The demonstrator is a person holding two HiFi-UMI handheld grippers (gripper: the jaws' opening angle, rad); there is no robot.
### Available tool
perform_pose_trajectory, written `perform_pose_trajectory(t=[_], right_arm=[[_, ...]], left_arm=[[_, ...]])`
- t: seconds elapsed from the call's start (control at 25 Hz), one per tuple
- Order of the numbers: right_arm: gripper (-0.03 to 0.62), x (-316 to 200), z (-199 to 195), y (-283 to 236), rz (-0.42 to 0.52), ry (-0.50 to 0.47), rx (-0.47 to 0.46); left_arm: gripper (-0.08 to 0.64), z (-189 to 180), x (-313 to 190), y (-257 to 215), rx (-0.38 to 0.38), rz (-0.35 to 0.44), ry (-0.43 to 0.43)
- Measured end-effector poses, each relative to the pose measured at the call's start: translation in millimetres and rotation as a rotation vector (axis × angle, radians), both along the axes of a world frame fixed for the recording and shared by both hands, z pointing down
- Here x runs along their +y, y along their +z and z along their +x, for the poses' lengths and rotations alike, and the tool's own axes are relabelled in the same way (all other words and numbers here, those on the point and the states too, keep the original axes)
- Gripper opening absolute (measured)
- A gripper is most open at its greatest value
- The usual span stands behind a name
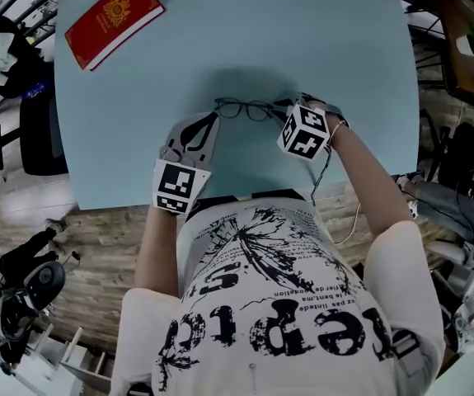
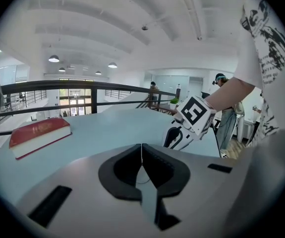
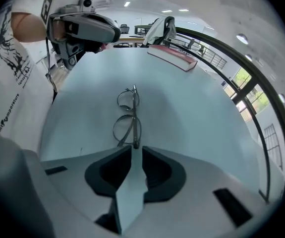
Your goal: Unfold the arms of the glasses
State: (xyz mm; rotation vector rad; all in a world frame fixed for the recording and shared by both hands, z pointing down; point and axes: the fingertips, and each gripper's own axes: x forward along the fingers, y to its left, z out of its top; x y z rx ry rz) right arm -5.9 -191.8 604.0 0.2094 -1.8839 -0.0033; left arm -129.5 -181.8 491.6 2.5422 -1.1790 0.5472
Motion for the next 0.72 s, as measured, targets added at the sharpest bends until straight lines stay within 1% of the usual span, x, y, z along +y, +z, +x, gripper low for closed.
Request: perform_pose_trajectory(t=[0.12, 0.2, 0.24, 0.4, 0.48, 0.56, 0.68, 0.72], right_arm=[[0.066, -0.5, -2.4, 4.5, -0.012, -0.034, 0.005], [0.038, -1.5, -2.9, 7.1, -0.017, -0.05, 0.008], [0.037, -1.9, -2.8, 8.0, -0.018, -0.06, 0.009], [0.034, -2.7, -2.1, 7.4, -0.011, -0.088, 0.004], [0.032, -3.2, -2.2, 5.9, -0.003, -0.101, -0.006], [0.031, -3.7, -1.7, 5.2, 0.0, -0.11, -0.01], [0.029, -3.0, -0.6, 5.3, -0.006, -0.111, -0.019], [0.028, -2.5, 0.0, 5.2, -0.01, -0.108, -0.022]], left_arm=[[0.021, 1.6, 1.5, 7.0, -0.02, -0.021, 0.008], [0.021, 3.3, 0.9, 13.5, -0.044, -0.04, 0.022], [0.021, 4.6, 0.2, 16.9, -0.06, -0.048, 0.033], [0.021, 13.3, -1.4, 31.5, -0.152, -0.086, 0.118], [0.021, 20.1, -4.0, 38.3, -0.201, -0.099, 0.176], [0.021, 29.1, -8.3, 43.4, -0.26, -0.1, 0.26], [0.027, 44.0, -14.1, 53.9, -0.396, -0.081, 0.416], [0.065, 49.6, -15.4, 57.6, -0.439, -0.076, 0.467]])
